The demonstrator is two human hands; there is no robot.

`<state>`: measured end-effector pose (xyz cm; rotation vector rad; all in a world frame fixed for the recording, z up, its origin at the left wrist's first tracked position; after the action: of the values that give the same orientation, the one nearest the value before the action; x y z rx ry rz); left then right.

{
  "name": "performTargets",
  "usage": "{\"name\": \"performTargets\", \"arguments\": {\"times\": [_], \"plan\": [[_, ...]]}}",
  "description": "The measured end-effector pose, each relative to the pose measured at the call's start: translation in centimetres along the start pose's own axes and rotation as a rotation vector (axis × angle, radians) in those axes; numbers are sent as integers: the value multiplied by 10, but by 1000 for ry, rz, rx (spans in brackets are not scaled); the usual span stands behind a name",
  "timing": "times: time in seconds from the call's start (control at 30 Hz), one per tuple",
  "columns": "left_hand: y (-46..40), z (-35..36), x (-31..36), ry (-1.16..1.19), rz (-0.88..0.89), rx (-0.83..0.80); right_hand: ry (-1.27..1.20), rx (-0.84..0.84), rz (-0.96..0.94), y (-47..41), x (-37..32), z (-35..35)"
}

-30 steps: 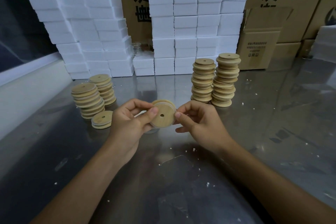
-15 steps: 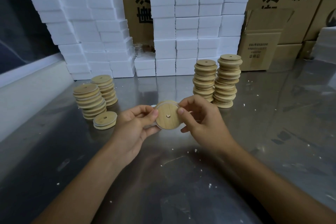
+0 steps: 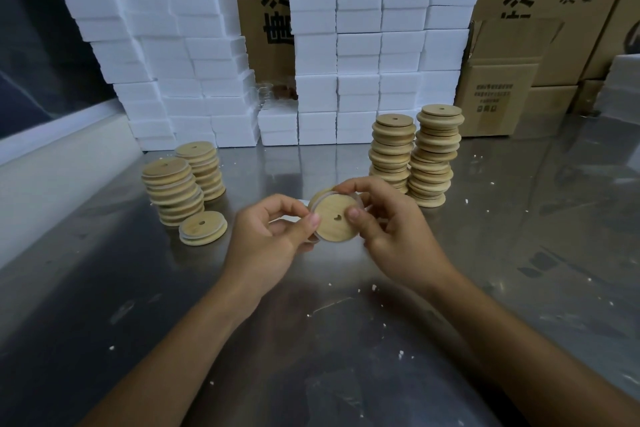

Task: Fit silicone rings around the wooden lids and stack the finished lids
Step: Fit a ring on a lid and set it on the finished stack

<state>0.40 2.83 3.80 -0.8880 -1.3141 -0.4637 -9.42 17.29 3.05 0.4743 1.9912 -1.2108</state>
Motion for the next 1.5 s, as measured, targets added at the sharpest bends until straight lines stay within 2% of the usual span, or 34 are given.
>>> {"name": "performTargets", "arguments": {"times": [0.17, 0.3, 0.43, 0.53, 0.6, 0.7, 0.87, 1.0, 1.13, 1.27, 1.4, 1.5], "plan": [[0, -1, 0, -6, 20, -13, -92, 72, 113, 0, -2, 1], [0, 0, -2, 229, -148, 28, -229, 93, 184, 2, -6, 5], [-3, -4, -4, 358, -238, 95, -355, -11, 268, 5, -5, 13], [-4, -7, -7, 143, -109, 85, -427, 0, 321, 5, -1, 17], [-2, -6, -9, -50, 11, 3, -462, 27, 348, 6, 1, 16], [-2, -6, -13, -190, 75, -54, -452, 14, 370, 6, 2, 15], [-7, -15, -19, -321, 185, -18, -385, -15, 395, 7, 3, 16], [-15, -25, -18, -371, 218, 153, -240, 24, 344, 6, 4, 12], [-24, -49, -18, -498, 186, 422, -133, 154, 322, 3, 13, 0], [-32, -74, -24, -822, 96, 629, -67, 239, 323, 2, 24, -7], [-36, -86, -30, -1060, -55, 668, -30, 258, 318, 2, 31, -9], [-36, -91, -36, -1114, -200, 638, -9, 262, 300, 2, 32, -8]]}}
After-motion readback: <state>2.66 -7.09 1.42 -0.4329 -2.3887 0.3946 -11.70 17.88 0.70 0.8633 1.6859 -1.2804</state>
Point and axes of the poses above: each hand's wrist, its own y-axis away from the middle knuckle, its own z-axis out of the palm, x = y × z, the point moved 1 cm from there along -y, towards the middle knuckle, and after that the axes turned 4 degrees about x, right-handed, at the moved point
